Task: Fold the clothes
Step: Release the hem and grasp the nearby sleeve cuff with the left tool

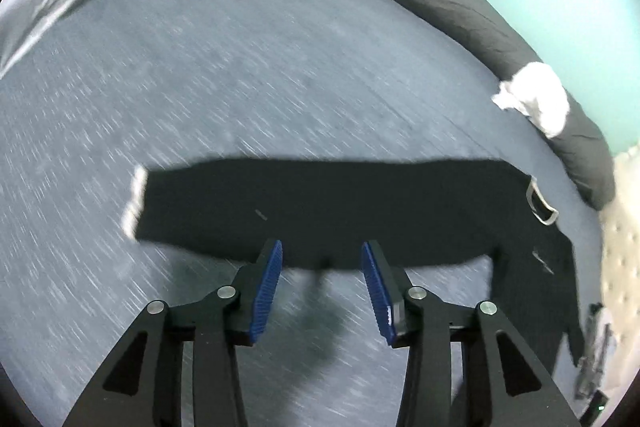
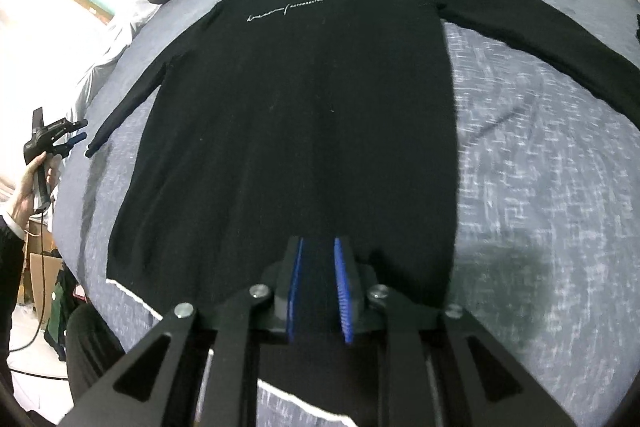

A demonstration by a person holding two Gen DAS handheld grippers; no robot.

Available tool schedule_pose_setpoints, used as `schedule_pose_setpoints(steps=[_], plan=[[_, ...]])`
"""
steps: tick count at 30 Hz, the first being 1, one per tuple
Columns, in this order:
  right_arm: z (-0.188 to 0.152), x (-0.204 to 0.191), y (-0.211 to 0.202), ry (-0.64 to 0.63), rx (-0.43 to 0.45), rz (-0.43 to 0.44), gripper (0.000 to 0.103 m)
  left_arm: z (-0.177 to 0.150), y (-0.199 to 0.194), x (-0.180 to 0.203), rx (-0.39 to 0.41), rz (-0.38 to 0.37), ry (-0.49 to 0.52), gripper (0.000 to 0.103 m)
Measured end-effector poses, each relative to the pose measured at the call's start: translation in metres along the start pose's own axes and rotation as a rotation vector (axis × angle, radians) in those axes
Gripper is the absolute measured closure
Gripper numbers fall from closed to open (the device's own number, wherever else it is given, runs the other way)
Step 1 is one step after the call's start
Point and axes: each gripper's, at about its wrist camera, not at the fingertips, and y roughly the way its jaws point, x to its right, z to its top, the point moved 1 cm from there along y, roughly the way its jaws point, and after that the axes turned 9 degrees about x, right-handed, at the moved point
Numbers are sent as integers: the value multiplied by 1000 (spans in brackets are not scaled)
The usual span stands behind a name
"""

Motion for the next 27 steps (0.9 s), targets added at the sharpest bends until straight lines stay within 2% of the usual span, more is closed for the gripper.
schedule_pose_setpoints(steps=[6, 9, 12, 19, 21, 22, 27], plan=[[7, -15, 26, -15, -26, 6, 87, 21, 10, -42, 55, 88, 27, 57], [8, -24, 34, -27, -34, 16, 87, 29, 8, -64, 86, 129, 3, 57], [9, -33, 42, -40, -40, 27, 87, 32, 13, -84, 83, 165, -14, 56], [11, -48, 56, -60, -61, 36, 87, 23, 31, -93, 46, 156, 0, 55], [11, -51, 59, -66, -65, 34, 87, 20, 32, -91, 48, 174, 17, 70], [12, -51, 59, -68, -66, 32, 87, 19, 32, -90, 50, 183, 25, 88], [13, -51, 59, -59, -60, 29, 87, 26, 19, -88, 96, 199, 65, 95]])
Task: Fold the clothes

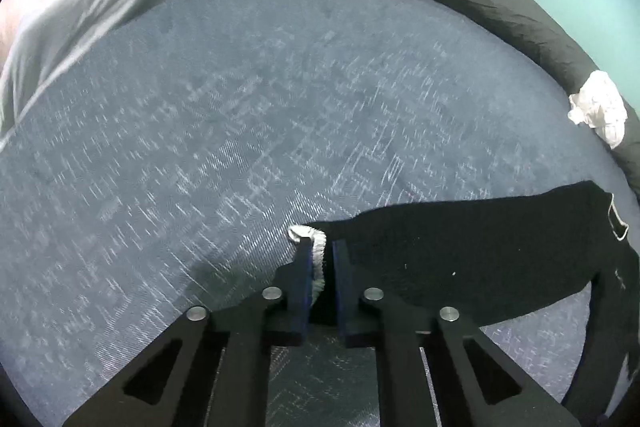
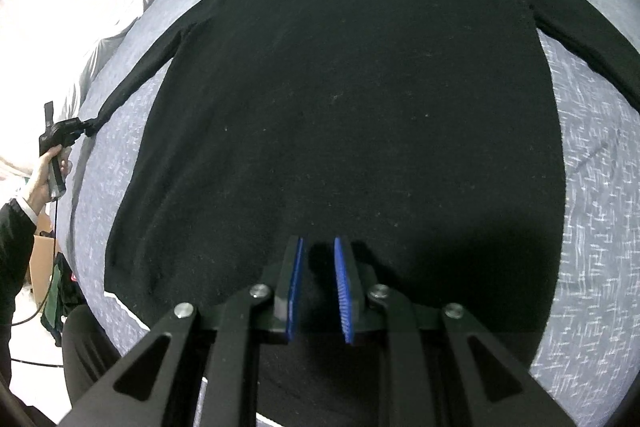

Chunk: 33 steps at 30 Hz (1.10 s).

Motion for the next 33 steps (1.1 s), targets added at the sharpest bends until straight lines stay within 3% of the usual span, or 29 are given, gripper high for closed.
schedule_pose_setpoints(steps=[7, 12, 18, 23, 27, 33], plan=[[-3, 2, 2, 10, -4, -4, 87, 41, -15, -2, 82, 48, 15, 98], [-3, 3, 7, 18, -9, -9, 87, 53, 1, -9, 66, 86, 10, 102], [-3, 7, 15, 36, -18, -13, 87, 37, 17, -15, 14, 72, -19, 102], [2, 7, 12, 30, -8, -12, 87, 30, 5, -22, -5, 59, -42, 101], [5, 10, 0, 51, 22, 2, 87, 27, -6, -31, -21, 108, -47, 102], [4, 27, -26, 84, 61, -2, 87, 26, -35, -32, -11, 88, -60, 102]])
